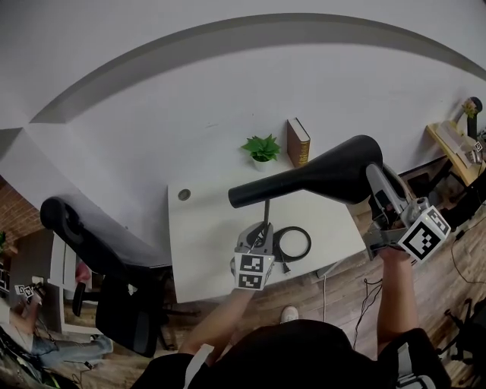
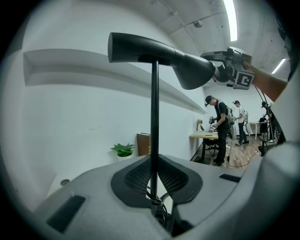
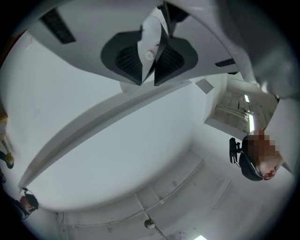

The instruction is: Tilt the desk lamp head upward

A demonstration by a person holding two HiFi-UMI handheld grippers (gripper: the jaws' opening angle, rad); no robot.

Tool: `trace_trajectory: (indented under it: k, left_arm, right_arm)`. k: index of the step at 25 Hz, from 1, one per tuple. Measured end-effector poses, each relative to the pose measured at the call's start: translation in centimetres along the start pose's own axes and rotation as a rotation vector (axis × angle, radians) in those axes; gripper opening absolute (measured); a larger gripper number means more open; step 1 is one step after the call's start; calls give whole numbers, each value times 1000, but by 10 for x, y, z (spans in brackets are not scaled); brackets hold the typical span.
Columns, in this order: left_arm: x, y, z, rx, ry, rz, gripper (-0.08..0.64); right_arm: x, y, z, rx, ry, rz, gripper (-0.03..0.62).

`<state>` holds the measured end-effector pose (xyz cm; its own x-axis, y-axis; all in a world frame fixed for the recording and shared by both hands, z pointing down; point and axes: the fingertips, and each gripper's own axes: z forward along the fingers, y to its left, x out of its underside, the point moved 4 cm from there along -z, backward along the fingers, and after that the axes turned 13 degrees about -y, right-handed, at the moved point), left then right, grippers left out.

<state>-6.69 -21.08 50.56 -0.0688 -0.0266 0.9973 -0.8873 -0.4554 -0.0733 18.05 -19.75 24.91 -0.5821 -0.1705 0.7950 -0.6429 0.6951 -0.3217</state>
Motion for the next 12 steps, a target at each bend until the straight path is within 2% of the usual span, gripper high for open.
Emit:
trace_trajectory:
  k: [9, 12]
  left_arm:
    - [-1, -4, 1, -15, -2, 47, 34]
    - [0, -5, 1, -27, -4, 58, 34]
  right_arm:
    - [-21, 33, 22, -80, 32, -137, 80]
    - [-22, 35, 22, -81, 50, -169, 83]
